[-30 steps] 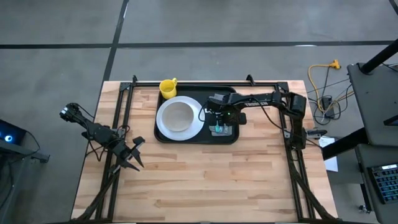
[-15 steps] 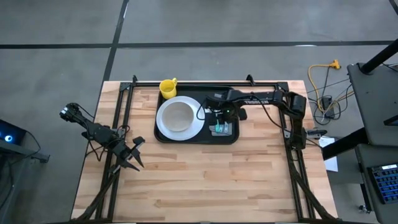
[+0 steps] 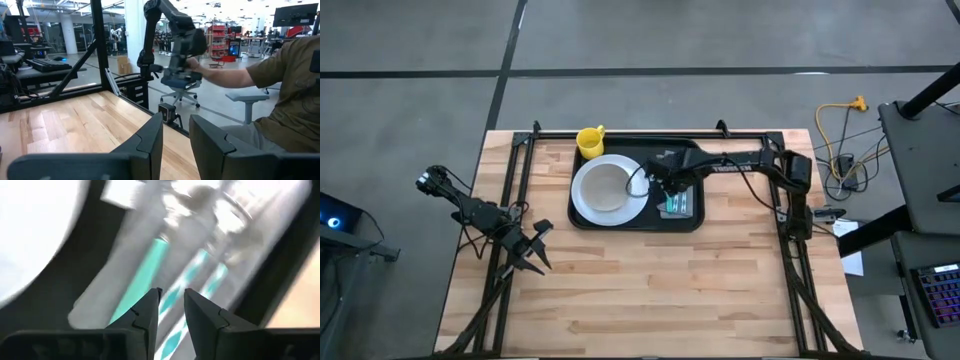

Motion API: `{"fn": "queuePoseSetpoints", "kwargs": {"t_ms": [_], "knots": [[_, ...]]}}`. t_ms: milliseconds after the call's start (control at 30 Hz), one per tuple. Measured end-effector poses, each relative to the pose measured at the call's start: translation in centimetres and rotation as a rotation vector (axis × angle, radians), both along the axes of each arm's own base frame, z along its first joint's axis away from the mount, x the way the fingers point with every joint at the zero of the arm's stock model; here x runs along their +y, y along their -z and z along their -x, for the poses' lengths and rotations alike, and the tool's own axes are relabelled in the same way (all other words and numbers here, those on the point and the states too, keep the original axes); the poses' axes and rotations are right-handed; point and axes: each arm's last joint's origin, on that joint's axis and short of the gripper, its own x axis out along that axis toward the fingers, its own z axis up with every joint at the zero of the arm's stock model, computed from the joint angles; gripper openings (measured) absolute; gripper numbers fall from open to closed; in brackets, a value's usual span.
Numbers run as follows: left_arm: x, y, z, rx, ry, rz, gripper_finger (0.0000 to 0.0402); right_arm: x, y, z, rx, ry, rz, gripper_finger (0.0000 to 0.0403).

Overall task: Set up tray
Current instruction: Return to Home Position

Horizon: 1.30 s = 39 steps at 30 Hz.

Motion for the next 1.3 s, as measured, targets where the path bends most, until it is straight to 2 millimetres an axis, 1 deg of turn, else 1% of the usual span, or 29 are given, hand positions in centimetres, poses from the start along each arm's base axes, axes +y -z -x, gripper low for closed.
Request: {"fn": "queuePoseSetpoints", "kwargs": {"t_ms": [67, 133, 200, 300, 367, 433, 467, 533, 633, 700, 767, 900, 1000, 1133, 1300], "knots": [[0.0, 0.0, 0.0, 0.0, 0.0, 0.0, 0.0077, 1.3, -0.1, -0.8, -0.002, -0.122, 0.108, 0.0087], [0.0, 0.0, 0.0, 0.0, 0.0, 0.0, 0.0077, 3.2, -0.4, -1.9, -0.031, -0.26, 0.229, 0.0089], [0.0, 0.0, 0.0, 0.0, 0.0, 0.0, 0.0077, 5.7, -0.7, -3.3, -0.099, -0.463, 0.304, 0.0091], [0.0, 0.0, 0.0, 0.0, 0.0, 0.0, 0.0077, 10.1, -0.9, -5.1, -0.285, -0.787, 0.326, 0.0089], [0.0, 0.0, 0.0, 0.0, 0.0, 0.0, 0.0077, 12.7, -1.1, -5.4, -0.405, -0.954, 0.313, 0.0085], [0.0, 0.0, 0.0, 0.0, 0.0, 0.0, 0.0077, 14.6, -1.5, -4.9, -0.447, -1.031, 0.333, 0.0081], [0.0, 0.0, 0.0, 0.0, 0.0, 0.0, 0.0077, 15.1, -1.6, -4.4, -0.434, -1.047, 0.346, 0.008], [0.0, 0.0, 0.0, 0.001, 0.0, -0.001, 0.0077, 15.5, -2.0, -3.2, -0.413, -1.044, 0.378, 0.0076], [0.0, 0.0, 0.0, 0.003, 0.0, -0.002, 0.0077, 15.1, -2.8, -0.9, -0.448, -1.022, 0.427, 0.0073], [0.0, 0.0, 0.0, 0.005, 0.0, -0.003, 0.0077, 14.4, -3.3, 0.8, -0.539, -1.011, 0.467, 0.0073], [0.0, 0.0, 0.0, 0.004, 0.0, -0.003, 0.0077, 13.5, -3.4, 2.6, -0.631, -1.008, 0.503, 0.0075], [0.0, 0.1, 0.0, 0.006, 0.0, -0.004, 0.0077, 12.1, -3.2, 5.9, -0.782, -0.944, 0.583, 0.008], [0.0, 0.1, -0.1, 0.008, 0.0, -0.005, 0.0077, 11.7, -3.6, 7.8, -0.868, -0.933, 0.645, 0.0084], [0.0, 0.1, -0.1, 0.009, 0.0, -0.005, 0.0077, 11.5, -3.7, 10.2, -0.859, -0.991, 0.729, 0.0087], [0.0, 0.1, -0.1, 0.012, 0.0, -0.007, 0.0077, 11.3, -4.1, 12.5, -0.924, -1.038, 0.862, 0.008]]}}
